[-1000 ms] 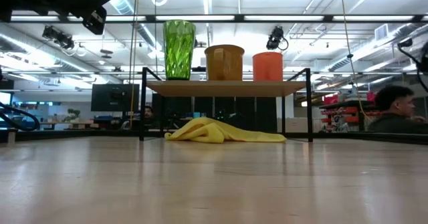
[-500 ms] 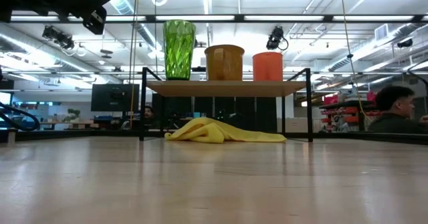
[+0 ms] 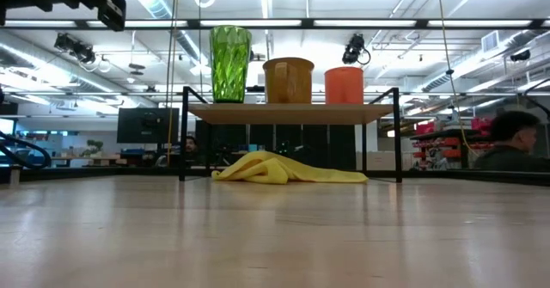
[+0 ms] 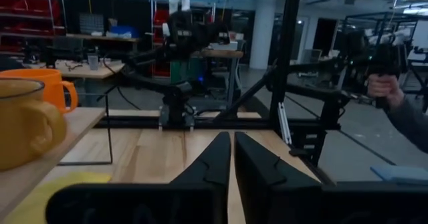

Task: Stack small to large cups/mugs on shelf
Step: Return to Home Position

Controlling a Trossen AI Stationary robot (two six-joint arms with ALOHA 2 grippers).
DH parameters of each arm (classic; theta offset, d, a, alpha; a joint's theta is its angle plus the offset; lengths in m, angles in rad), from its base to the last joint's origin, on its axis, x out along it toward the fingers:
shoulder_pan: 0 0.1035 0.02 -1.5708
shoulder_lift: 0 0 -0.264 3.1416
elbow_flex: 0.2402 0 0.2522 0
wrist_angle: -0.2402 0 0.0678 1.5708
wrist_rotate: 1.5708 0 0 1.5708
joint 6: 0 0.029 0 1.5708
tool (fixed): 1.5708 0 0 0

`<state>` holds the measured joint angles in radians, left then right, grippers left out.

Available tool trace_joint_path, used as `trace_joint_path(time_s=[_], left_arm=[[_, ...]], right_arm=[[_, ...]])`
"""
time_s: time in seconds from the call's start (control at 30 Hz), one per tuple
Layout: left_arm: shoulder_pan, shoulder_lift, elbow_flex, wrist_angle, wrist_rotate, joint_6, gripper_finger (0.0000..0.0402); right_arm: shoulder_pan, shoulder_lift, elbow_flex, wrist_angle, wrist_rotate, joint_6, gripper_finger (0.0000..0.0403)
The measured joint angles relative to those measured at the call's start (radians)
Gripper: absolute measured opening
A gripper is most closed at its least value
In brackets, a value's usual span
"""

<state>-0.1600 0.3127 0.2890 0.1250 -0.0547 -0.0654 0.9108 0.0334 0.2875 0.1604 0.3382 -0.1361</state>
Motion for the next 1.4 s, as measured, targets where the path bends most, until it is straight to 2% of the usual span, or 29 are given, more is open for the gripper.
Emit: trace_joint_path(time_s=[0.4, 0.53, 0.77, 1.0, 1.4], left_arm=[[0.000, -0.127, 0.000, -0.101, -0.007, 0.000, 0.0032], [0.000, -0.159, 0.000, -0.109, -0.012, 0.004, 0.0036], [0.000, -0.228, 0.000, -0.154, -0.022, 0.011, 0.0027], [0.000, -0.295, 0.000, -0.209, -0.034, 0.010, 0.0030], [0.000, -0.309, 0.000, -0.228, -0.034, 0.001, 0.0028]], right_arm=[[0.000, 0.002, -0.020, 0.012, 0.000, 0.007, 0.0016], [0.000, 0.002, -0.058, 0.102, 0.000, -0.041, 0.0016], [0.000, 0.002, -0.054, 0.109, 0.001, -0.077, 0.0016], [0.000, -0.018, -0.040, 0.108, 0.051, -0.111, 0.0016], [-0.001, -0.032, 0.021, 0.039, 0.072, -0.121, 0.0016]])
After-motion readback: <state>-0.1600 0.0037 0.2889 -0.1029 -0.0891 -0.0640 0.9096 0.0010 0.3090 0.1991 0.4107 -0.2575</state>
